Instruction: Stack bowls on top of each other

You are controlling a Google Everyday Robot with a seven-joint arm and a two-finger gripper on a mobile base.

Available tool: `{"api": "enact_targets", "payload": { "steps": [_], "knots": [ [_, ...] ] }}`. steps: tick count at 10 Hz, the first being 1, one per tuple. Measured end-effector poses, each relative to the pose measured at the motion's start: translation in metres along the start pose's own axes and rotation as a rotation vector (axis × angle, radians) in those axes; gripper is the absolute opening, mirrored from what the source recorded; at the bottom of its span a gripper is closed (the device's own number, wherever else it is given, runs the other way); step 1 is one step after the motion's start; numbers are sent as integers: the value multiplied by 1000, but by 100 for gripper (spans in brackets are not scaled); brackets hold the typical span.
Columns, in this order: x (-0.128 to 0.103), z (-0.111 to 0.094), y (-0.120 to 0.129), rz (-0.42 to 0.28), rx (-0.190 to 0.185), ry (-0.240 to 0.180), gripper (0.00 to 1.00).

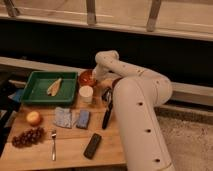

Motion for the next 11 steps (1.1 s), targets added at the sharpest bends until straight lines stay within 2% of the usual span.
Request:
{"api": "enact_targets", "payload": {
  "steps": [2,5,8,11],
  "knots": [
    [-16,-31,13,-23,-4,-43,0],
    [-48,-47,-1,-2,30,-79,0],
    [-61,-70,-48,70,75,-88,0],
    [-59,-108,-115,153,147,-93,0]
  ]
}}
